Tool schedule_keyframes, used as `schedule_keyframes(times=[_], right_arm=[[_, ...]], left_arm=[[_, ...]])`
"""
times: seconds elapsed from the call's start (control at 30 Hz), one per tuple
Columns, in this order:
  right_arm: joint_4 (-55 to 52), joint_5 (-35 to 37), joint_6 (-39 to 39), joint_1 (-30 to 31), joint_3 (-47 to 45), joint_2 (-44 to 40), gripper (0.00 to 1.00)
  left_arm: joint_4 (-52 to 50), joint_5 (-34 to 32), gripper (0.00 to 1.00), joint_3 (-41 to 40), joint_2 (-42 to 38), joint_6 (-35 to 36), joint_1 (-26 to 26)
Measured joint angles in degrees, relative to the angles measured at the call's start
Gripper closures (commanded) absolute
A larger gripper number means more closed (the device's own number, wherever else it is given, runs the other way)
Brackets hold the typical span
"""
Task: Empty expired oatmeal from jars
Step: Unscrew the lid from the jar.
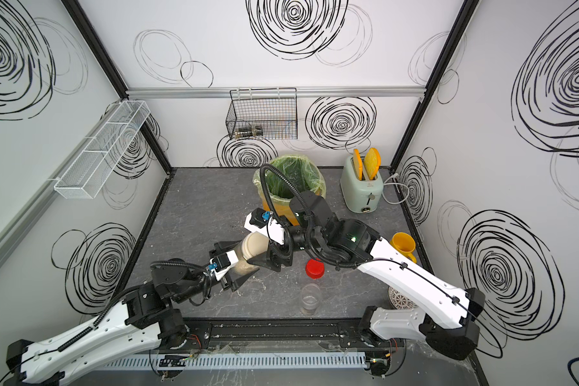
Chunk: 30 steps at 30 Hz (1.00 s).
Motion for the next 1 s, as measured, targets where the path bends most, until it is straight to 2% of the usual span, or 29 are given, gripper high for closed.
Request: schedule_keyframes(times=[0.1, 0.3, 0.5, 0.67, 0.87, 1.0], right_arm=[[-0.39, -2.62, -3.19, -1.01, 0.11, 0.17, 0.01], [-2.05, -3.37, -6.21, -1.62, 0.26, 0.52, 0.02], [-4.63, -1.7, -4.26, -2.12, 0.26, -0.9, 0.02], [-9.9, 3.08, 4.98, -2.12, 2.75, -2.05, 0.02], [-13.2, 8.55, 22.23, -1.49, 13.75, 1.44, 0.02], [-14.45, 11.82, 28.96, -1.03, 18.91, 4.24, 0.02]], left_arm=[[0.15, 0.26, 1.0, 0.0, -0.42, -0.79, 0.04], [1.49, -0.2, 1.0, 0.0, -1.29, -2.19, 0.28], [2.56, -1.38, 1.0, 0.0, -1.6, -2.62, 0.61], [3.52, -3.48, 1.0, 0.0, -1.42, -2.03, 0.76], [4.98, -7.39, 1.0, -0.02, 0.2, 0.24, 0.74], [5.55, -9.79, 1.0, -0.02, 1.7, 2.05, 0.2]])
